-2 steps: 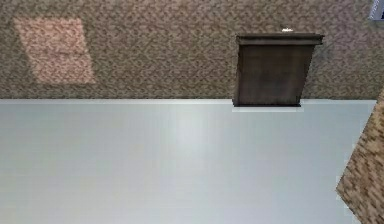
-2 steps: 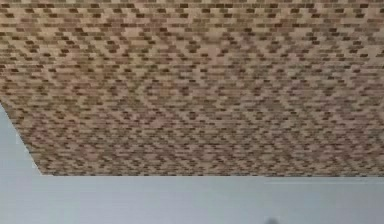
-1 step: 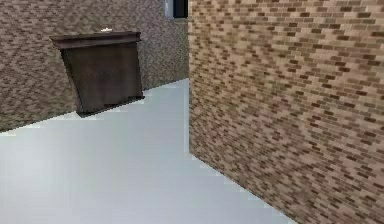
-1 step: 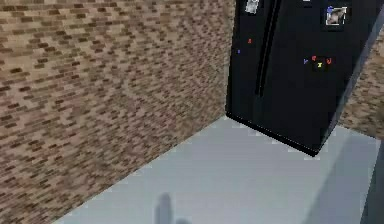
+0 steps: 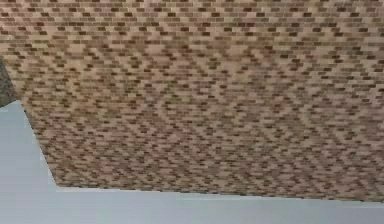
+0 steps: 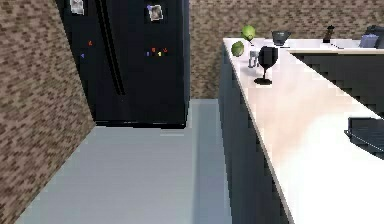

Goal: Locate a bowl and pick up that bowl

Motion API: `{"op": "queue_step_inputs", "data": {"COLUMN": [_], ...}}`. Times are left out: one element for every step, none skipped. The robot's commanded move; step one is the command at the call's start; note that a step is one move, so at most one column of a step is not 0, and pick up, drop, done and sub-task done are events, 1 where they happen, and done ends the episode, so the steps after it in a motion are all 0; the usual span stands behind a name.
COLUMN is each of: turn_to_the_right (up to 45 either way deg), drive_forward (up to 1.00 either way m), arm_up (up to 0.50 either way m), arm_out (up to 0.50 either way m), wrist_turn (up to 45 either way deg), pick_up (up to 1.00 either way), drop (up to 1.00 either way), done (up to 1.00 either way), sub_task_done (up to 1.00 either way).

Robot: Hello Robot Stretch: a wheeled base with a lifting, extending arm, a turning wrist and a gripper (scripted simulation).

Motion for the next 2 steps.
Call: {"op": "queue_step_inputs", "data": {"turn_to_the_right": [3.0, 0.0], "drive_forward": [0.0, 0.3], "arm_up": [0.0, 0.0], "arm_out": [0.0, 0.0], "wrist_turn": [0.0, 0.0], "pick_up": [0.0, 0.0], "drop": [0.0, 0.0], "done": [0.0, 0.0], "sub_task_done": [0.0, 0.0]}}
